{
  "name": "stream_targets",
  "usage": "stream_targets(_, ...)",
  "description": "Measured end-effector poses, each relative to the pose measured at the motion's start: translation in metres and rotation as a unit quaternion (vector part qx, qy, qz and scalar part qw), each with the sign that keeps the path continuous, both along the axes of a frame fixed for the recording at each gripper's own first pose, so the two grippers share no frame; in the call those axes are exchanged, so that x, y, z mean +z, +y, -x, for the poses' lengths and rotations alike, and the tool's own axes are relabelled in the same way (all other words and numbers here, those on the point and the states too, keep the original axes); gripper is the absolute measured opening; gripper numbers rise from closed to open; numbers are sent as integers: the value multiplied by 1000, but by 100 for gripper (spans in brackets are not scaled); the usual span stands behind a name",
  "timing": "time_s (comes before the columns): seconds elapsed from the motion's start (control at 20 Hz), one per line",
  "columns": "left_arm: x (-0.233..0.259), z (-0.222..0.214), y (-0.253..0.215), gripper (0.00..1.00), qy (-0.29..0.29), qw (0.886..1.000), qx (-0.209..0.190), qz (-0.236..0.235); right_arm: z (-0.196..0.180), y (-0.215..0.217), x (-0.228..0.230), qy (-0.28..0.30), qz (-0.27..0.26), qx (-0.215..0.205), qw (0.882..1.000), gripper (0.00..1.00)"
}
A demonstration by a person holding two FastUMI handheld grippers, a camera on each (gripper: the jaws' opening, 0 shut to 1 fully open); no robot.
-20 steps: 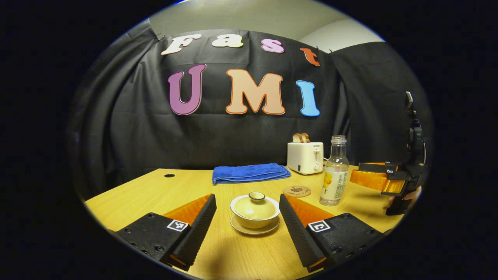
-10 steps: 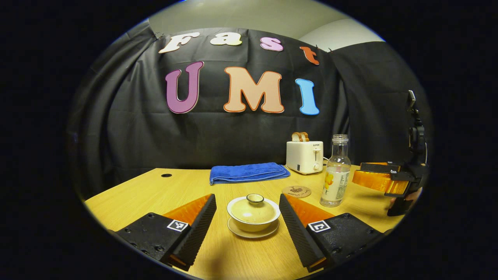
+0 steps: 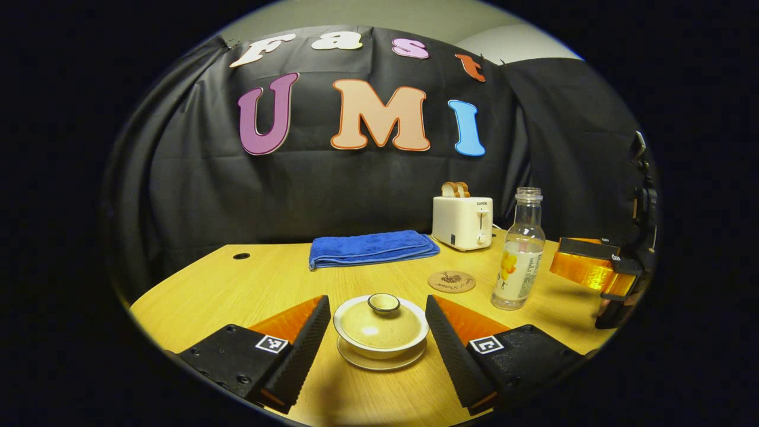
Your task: Open the teacup lid with one hand, grasp the water bottle and pour water into the teacup with the other hand; after pouring, place the water bottle on the coaster and then close the teacup lid.
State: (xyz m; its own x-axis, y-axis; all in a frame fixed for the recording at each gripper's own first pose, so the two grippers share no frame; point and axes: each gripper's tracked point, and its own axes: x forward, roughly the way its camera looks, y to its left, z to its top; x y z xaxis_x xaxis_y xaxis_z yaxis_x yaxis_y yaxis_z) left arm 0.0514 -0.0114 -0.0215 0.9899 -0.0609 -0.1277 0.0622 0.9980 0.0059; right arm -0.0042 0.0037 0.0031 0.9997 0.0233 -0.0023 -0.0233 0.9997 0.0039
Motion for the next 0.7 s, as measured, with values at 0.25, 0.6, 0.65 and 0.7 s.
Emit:
stream_targets(0.25, 2, -7, 1, 92, -7, 1000, 2, -2, 1, 1, 0, 0, 0, 0, 1000, 95)
stream_targets(0.6, -6, -20, -6, 75, 16, 1000, -11, -16, 0, 1, 1, 1, 0, 0, 1000, 95)
stream_targets(0.65, -7, -21, -7, 73, 19, 1000, -10, -19, 1, 1, 1, 1, 0, 0, 1000, 95)
stream_targets(0.7, -8, -22, -6, 70, 23, 999, -10, -22, 1, 1, 2, 1, 0, 0, 1000, 95)
